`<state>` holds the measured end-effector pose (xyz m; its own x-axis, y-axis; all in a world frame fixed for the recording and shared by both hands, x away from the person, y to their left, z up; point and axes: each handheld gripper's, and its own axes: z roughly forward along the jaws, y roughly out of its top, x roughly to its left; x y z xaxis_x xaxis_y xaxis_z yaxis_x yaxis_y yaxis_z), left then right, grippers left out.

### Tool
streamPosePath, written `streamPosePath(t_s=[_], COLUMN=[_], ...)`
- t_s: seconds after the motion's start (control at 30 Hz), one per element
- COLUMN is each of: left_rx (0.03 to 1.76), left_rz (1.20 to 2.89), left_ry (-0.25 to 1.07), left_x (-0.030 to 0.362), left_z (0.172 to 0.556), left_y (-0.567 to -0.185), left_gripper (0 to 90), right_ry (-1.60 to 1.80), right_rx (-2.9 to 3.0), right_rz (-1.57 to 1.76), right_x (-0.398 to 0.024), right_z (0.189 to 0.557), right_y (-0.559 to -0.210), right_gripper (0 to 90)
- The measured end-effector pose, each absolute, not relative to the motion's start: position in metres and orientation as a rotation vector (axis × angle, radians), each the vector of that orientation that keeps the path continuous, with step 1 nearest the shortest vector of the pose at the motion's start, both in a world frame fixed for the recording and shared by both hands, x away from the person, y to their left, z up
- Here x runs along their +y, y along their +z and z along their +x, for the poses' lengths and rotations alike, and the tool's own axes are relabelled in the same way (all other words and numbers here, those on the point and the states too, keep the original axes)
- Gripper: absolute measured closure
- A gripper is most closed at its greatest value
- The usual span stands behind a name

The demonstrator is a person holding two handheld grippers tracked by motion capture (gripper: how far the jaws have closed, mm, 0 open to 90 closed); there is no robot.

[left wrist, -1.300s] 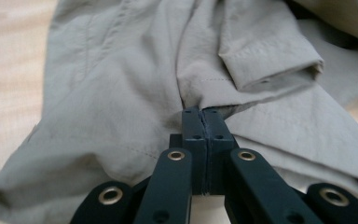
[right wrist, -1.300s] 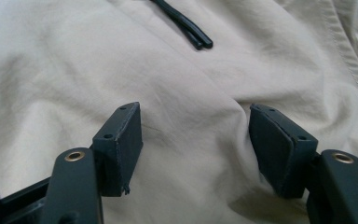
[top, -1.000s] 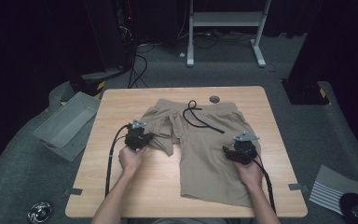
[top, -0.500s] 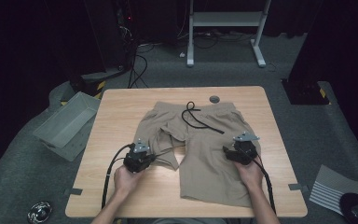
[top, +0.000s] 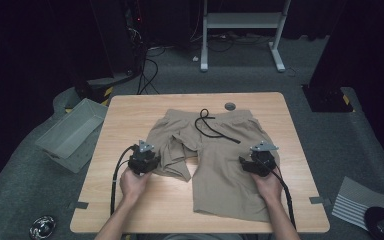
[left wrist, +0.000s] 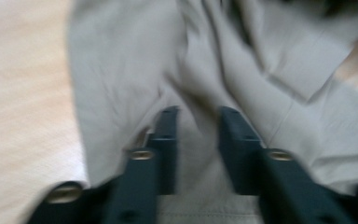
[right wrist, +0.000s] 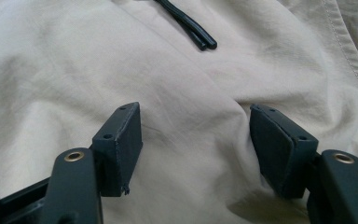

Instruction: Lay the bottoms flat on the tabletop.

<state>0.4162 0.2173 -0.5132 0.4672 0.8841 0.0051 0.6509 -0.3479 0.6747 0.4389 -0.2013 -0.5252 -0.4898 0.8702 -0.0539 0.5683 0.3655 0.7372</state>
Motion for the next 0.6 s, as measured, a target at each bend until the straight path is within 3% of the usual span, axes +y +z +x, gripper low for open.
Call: streamPosePath(t_s=[0.03, 0.1, 0.23, 0.4, 0.47, 0.53, 0.57, 0.6], left_rx=[1.25, 1.241, 1.209, 1.253, 1.298, 1.322, 1.328, 1.332], left_rz=[2.117, 2.141, 2.214, 2.098, 2.073, 2.078, 2.09, 2.104], left_ry=[0.504, 0.459, 0.495, 0.519, 0.5, 0.536, 0.554, 0.56], left_x=[0.217, 0.218, 0.224, 0.242, 0.24, 0.235, 0.233, 0.231], left_z=[0.413, 0.407, 0.392, 0.387, 0.394, 0.4, 0.403, 0.405], left_y=[-0.516, -0.514, -0.51, -0.503, -0.505, -0.509, -0.512, -0.515], left_gripper=[89.1, 90.0, 90.0, 89.8, 69.7, 58.4, 56.6, 60.2], right_ry=[0.926, 0.926, 0.928, 0.928, 0.928, 0.928, 0.928, 0.928], right_rx=[2.193, 2.193, 2.194, 2.194, 2.194, 2.194, 2.194, 2.194], right_rz=[1.246, 1.246, 1.248, 1.251, 1.249, 1.249, 1.249, 1.248], right_x=[-0.201, -0.201, -0.201, -0.201, -0.201, -0.201, -0.201, -0.201], right_z=[0.439, 0.439, 0.439, 0.439, 0.439, 0.439, 0.439, 0.439], right_y=[-0.525, -0.525, -0.525, -0.525, -0.525, -0.525, -0.525, -0.525], right_gripper=[35.3, 35.3, 35.3, 35.3, 35.3, 35.3, 35.3, 35.3])
